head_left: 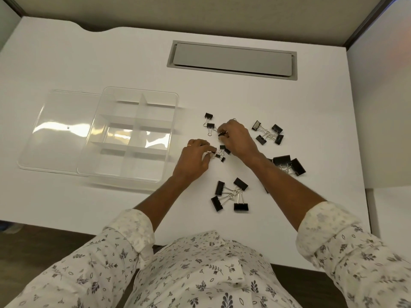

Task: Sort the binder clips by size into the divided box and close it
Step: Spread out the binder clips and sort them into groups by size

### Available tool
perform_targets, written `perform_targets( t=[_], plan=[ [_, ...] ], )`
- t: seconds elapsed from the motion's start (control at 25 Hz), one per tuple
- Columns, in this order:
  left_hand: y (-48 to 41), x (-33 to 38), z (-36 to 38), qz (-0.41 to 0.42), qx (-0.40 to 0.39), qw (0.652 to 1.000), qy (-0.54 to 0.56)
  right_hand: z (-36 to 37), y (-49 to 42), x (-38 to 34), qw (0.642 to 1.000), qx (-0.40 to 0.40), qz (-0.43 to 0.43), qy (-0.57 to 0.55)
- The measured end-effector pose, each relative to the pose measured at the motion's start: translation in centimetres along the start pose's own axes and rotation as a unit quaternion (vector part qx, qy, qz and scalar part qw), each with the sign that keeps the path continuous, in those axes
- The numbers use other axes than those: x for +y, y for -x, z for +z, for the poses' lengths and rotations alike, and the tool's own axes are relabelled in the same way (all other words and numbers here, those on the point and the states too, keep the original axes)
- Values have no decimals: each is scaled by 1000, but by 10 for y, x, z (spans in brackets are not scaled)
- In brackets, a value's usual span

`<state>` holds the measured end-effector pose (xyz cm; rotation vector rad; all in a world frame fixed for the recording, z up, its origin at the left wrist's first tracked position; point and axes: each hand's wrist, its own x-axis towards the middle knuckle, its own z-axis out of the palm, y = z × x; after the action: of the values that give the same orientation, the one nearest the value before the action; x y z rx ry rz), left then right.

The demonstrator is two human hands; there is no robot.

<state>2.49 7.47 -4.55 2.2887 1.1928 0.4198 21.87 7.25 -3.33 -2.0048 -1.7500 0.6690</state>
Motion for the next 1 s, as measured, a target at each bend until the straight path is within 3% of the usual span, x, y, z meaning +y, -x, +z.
perform_targets(
  t=[0.16, 0.28, 0.44, 0.76, 1.0],
  plan=[
    [-2, -9, -5, -16, 32, 999, 35, -9, -10, 3, 993, 96, 5, -68],
    [-5, -11, -9, -64, 67, 993, 74, -22, -14, 16, 980, 153, 59, -108],
    [-8, -11, -8, -119, 47, 986, 111, -29, -15, 30, 985, 67, 126, -100],
    [0, -10, -5, -140, 75, 972, 170, -10, -6, 21, 999, 34, 12, -2],
    [7, -11, -3, -160, 83, 964, 196, -12, 19, 26, 999, 35, 4, 20]
  ],
)
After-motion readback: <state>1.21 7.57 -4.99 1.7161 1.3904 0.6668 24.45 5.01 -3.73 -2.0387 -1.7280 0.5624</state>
